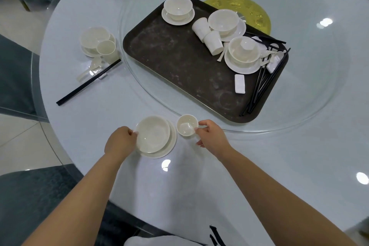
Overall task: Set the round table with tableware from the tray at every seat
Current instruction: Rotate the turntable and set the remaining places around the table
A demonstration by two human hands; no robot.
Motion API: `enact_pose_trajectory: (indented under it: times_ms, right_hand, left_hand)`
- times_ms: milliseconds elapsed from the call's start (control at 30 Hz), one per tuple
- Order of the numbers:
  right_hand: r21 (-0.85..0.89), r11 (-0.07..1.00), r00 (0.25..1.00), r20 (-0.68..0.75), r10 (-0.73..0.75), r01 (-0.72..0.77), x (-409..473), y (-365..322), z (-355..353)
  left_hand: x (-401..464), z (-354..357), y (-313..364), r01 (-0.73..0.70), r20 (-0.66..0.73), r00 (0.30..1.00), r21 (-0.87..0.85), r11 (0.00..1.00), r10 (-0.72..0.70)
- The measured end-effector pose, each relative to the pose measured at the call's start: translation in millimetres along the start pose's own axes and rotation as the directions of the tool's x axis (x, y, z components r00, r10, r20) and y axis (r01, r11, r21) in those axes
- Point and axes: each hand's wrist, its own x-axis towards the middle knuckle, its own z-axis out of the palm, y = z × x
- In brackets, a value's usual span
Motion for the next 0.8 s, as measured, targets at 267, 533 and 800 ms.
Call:
enact_pose_trajectory:
  times_ms: [267,533,800]
  right_hand:
    - [0.024,1.000,1.000,-0.014,-0.005,0.005,2.9,-6.5,-3.3]
    - [0.026,0.987,0.922,-0.361,-0.141,0.161,13.7,-17.8,-44.1]
    - [-0.101,0.995,0.843,-0.534,-0.067,0.015,44.8,-10.7,-118.7]
  left_hand:
    - [-9.3,-4.6,9.3,-0.056,0.035,0.998,0.133,0.990,0.051]
    - [-12.4,-17.2,51.4,-0.156,-0.155,0.972,0.148,0.977,0.178]
    - [-11.6,-8.1,115.0,-0.299,-0.091,0.946,0.116,0.947,0.310]
